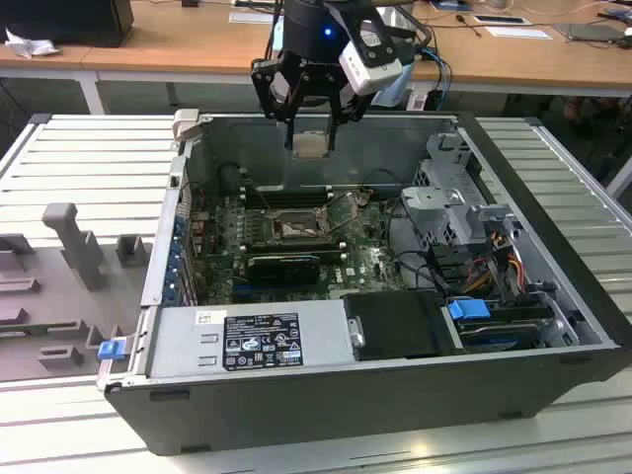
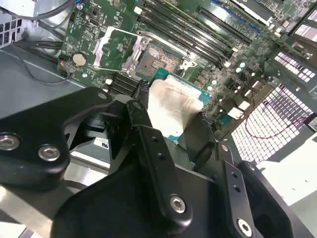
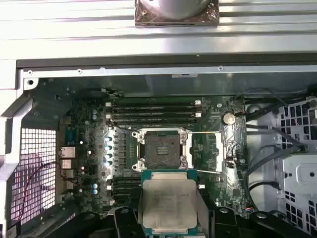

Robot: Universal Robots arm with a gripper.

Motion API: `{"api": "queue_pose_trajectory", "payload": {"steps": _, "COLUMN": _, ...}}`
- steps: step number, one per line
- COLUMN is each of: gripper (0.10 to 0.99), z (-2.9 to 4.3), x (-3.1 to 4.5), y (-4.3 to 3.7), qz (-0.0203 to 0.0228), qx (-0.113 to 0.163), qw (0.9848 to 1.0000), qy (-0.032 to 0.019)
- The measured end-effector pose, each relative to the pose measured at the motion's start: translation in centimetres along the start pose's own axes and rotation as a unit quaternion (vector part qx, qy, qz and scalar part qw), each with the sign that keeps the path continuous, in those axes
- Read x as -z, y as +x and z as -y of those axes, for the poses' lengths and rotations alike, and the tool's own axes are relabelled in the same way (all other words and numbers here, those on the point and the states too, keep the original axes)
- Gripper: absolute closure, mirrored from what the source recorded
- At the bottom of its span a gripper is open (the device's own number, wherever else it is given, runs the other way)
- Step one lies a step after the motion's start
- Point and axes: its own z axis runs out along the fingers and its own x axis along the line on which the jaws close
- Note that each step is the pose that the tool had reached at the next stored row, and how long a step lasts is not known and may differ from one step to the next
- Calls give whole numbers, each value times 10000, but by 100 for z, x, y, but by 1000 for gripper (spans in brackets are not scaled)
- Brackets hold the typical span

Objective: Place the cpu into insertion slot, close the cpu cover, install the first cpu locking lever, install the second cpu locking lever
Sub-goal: 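Place the cpu into insertion slot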

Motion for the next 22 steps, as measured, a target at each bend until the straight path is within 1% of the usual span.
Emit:
{"api": "queue_pose_trajectory", "payload": {"steps": 2, "gripper": 557, "z": 0, "x": 0, "y": -1, "qz": 4, "qx": -41, "qw": 10000, "qy": -1}}
{"api": "queue_pose_trajectory", "payload": {"steps": 3, "gripper": 557, "z": 0, "x": 0, "y": 13, "qz": 10, "qx": -115, "qw": 9999, "qy": -2}}
{"api": "queue_pose_trajectory", "payload": {"steps": 5, "gripper": 557, "z": 1, "x": -1, "y": 51, "qz": 13, "qx": -149, "qw": 9999, "qy": -3}}
{"api": "queue_pose_trajectory", "payload": {"steps": 16, "gripper": 557, "z": 2, "x": -7, "y": 52, "qz": 15, "qx": -172, "qw": 9999, "qy": -3}}
{"api": "queue_pose_trajectory", "payload": {"steps": 22, "gripper": 557, "z": 2, "x": -8, "y": 52, "qz": 22, "qx": -248, "qw": 9997, "qy": -5}}
